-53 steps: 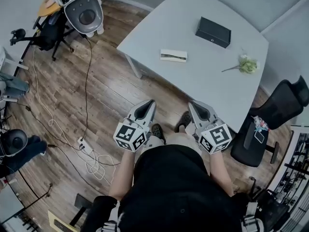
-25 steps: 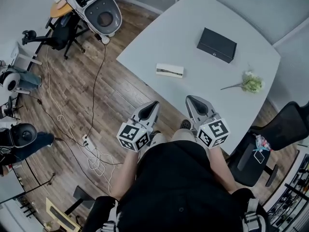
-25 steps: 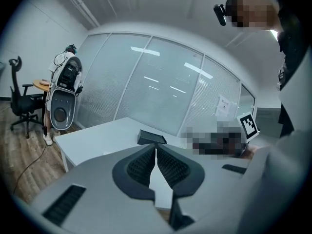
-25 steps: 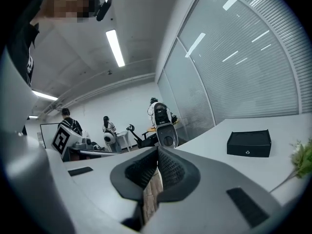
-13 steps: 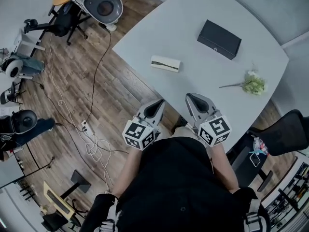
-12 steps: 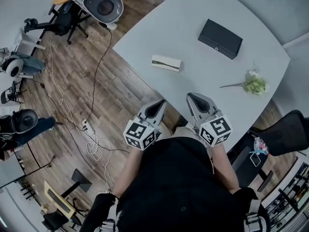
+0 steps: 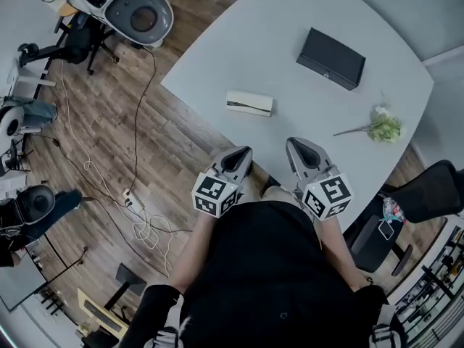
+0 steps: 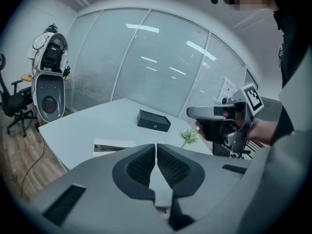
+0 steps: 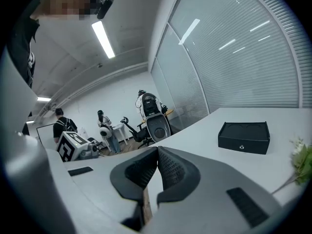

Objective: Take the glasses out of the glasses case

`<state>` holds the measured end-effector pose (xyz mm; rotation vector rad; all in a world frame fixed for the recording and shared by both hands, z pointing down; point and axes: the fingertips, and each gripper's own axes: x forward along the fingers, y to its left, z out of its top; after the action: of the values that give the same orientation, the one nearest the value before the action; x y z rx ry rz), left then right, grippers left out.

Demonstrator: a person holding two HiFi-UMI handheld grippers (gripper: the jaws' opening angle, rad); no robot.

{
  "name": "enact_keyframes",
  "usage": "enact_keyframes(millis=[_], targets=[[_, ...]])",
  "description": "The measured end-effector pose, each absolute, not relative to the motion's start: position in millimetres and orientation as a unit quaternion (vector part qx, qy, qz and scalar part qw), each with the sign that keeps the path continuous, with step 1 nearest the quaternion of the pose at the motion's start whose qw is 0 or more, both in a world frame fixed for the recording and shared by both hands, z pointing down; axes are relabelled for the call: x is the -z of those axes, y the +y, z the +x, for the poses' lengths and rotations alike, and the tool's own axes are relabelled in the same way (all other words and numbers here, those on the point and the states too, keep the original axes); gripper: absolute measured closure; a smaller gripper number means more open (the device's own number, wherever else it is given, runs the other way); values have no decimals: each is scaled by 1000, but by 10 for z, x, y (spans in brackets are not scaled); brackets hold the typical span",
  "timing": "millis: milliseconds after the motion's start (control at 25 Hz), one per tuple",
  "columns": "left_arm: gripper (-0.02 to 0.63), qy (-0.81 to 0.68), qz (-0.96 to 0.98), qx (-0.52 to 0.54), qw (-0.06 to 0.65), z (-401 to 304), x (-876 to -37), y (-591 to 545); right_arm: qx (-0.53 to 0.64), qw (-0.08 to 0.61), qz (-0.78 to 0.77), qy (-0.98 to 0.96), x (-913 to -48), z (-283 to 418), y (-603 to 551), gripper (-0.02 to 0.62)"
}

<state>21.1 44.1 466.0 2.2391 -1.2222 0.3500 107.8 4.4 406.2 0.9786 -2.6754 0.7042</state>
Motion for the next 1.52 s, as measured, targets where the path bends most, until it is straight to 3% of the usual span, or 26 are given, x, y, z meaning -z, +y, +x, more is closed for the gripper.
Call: enact_keyframes(millis=[720, 1520], targets=[[574, -349, 851, -229, 319, -372, -5822, -584, -270, 156, 427, -849, -4388, 438, -558, 578], [574, -327, 842, -251, 349, -471, -6221, -994, -303, 175, 471, -810, -4655, 592, -532, 578]])
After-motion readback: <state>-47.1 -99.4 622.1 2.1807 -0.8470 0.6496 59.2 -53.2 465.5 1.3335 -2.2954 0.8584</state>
